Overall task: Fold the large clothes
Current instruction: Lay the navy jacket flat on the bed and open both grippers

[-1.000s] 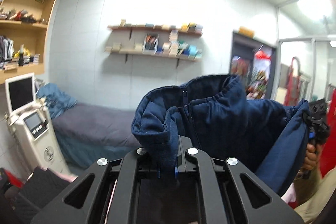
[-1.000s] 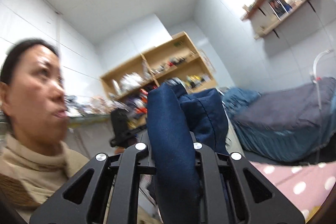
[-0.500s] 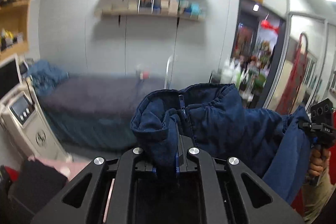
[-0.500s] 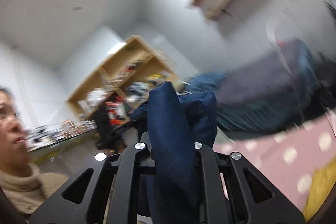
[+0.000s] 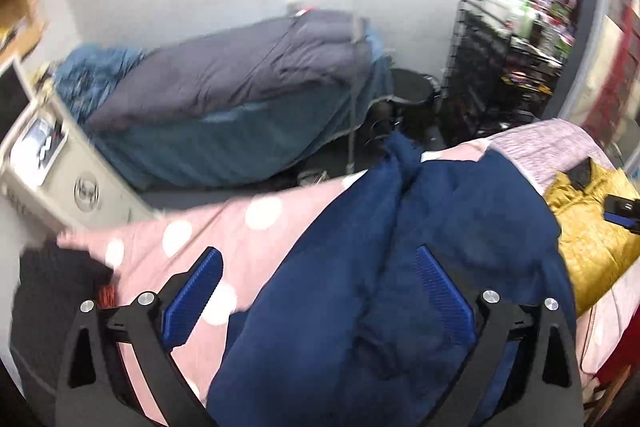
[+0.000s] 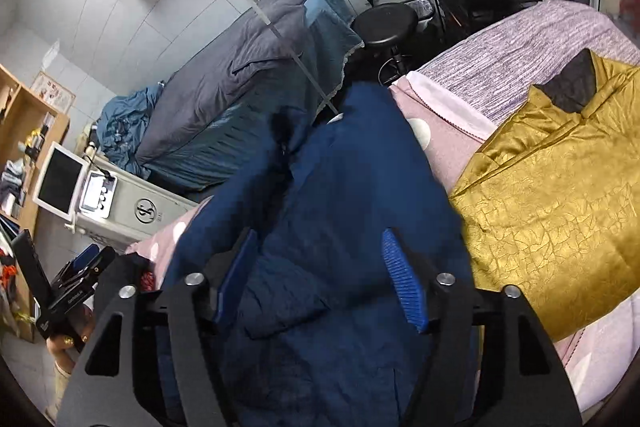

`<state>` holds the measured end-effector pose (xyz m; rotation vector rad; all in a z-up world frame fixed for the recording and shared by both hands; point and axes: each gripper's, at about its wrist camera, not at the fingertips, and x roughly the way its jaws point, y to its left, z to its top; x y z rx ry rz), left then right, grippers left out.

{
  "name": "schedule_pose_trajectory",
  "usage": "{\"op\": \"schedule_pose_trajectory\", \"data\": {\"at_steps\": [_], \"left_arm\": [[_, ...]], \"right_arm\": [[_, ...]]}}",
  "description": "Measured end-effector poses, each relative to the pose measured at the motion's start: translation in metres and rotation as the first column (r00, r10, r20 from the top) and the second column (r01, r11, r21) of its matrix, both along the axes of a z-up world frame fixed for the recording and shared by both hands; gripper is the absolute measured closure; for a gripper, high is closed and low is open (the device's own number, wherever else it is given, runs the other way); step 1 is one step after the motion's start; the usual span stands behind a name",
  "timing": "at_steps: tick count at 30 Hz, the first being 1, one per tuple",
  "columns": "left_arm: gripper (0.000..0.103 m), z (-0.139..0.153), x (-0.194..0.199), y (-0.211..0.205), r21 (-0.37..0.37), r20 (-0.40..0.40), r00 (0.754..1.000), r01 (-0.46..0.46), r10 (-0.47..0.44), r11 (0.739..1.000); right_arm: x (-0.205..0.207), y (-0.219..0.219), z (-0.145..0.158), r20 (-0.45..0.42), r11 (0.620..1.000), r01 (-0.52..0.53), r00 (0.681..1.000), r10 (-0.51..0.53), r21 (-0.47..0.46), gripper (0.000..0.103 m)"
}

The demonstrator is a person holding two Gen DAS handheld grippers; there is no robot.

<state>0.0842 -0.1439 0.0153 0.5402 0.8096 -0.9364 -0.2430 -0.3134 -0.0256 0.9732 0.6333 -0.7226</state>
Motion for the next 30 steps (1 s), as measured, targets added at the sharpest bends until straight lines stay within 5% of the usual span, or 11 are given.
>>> {"op": "schedule_pose_trajectory", "data": {"at_steps": [6,11,16,20,23,25,30], "left_arm": [[0.008,-0.061,0.045,0.060,0.113,-0.128,0.975,-0.169,0.183,0.979],[0.008,-0.086,0.024,0.116,0.164,-0.162,0.958,-0.211,0.237,0.964],[0.007,-0.100,-0.024,0.145,0.262,0.012,0.979,-0.200,0.204,0.944],[0.006,-0.120,-0.062,0.147,0.328,0.038,0.995,-0.099,0.092,0.940],[0.006,-0.151,-0.077,0.138,0.421,0.139,0.988,-0.120,0.067,0.899],[0.008,-0.175,-0.073,0.133,0.476,0.257,0.962,-0.204,0.087,0.856],[0.071,-0.178,-0.018,0.129,0.474,0.277,0.948,-0.279,0.160,0.835]], "right_arm": [[0.042,0.036,-0.030,-0.106,0.987,-0.160,0.981,0.161,0.012,0.029],[0.091,0.083,-0.072,-0.185,0.944,-0.318,0.926,0.328,0.084,0.029],[0.118,0.109,-0.105,-0.191,0.928,-0.327,0.914,0.358,0.177,0.029],[0.130,0.122,-0.116,-0.191,0.918,-0.336,0.907,0.376,0.210,0.029],[0.132,0.128,-0.115,-0.211,0.911,-0.353,0.894,0.396,0.215,0.029],[0.129,0.129,-0.112,-0.224,0.914,-0.352,0.892,0.393,0.203,0.029],[0.109,0.125,-0.109,-0.261,0.932,-0.309,0.899,0.351,0.188,0.029]]}}
